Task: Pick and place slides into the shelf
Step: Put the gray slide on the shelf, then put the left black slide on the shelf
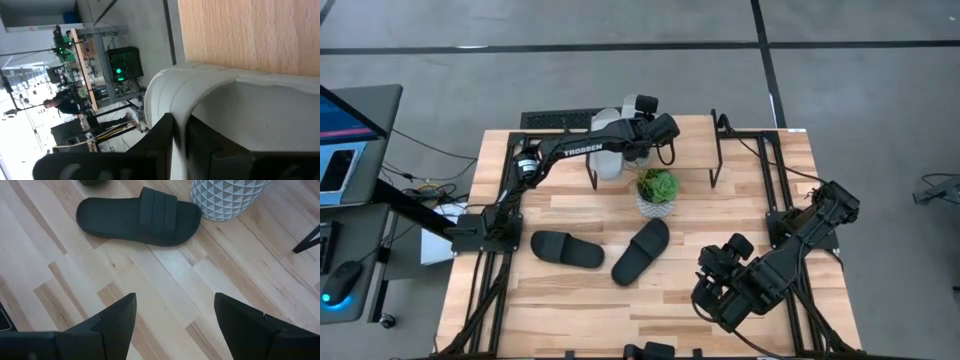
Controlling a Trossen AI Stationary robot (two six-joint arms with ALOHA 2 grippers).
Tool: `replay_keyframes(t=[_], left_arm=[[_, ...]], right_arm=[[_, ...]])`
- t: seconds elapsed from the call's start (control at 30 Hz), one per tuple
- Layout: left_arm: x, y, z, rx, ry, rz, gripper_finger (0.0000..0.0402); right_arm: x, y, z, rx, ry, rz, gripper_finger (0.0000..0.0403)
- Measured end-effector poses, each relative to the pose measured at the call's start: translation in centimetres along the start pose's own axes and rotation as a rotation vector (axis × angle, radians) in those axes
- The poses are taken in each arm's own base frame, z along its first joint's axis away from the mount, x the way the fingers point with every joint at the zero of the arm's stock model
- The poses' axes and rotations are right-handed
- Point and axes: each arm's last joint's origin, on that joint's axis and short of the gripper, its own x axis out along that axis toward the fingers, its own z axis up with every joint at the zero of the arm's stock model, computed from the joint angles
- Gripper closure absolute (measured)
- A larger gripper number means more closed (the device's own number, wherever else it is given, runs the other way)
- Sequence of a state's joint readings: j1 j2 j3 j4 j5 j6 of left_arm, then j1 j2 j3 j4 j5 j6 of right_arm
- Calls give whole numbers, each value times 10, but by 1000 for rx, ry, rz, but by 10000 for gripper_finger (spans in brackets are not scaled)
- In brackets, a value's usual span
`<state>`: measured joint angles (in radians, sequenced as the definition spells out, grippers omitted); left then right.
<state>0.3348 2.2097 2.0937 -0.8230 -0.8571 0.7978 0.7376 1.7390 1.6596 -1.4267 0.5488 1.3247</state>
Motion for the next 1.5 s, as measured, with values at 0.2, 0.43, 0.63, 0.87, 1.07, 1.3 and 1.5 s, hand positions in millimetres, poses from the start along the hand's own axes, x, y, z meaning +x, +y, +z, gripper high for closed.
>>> replay_keyframes(t=[0.2, 0.43, 0.63, 0.87, 1.07, 1.3, 1.5], left_arm=[[0, -1, 0, 3, -2, -4, 374], [-1, -2, -1, 1, 3, -14, 374], [-1, -3, -2, 8, 12, -21, 374], [-2, -3, -2, 11, 15, -26, 327], [-2, -3, -3, 8, 28, -13, 249], [-4, -5, -2, 19, 48, 7, 195], [-9, -7, 0, 38, 58, 23, 185]], right_arm=[[0, 0, 0, 1, 0, 0, 143], [0, 0, 0, 1, 0, 1, 143], [0, 0, 0, 0, 0, 0, 143], [0, 0, 0, 0, 0, 0, 143], [0, 0, 0, 0, 0, 0, 143], [0, 0, 0, 0, 0, 0, 143], [0, 0, 0, -14, -1, 5, 143]])
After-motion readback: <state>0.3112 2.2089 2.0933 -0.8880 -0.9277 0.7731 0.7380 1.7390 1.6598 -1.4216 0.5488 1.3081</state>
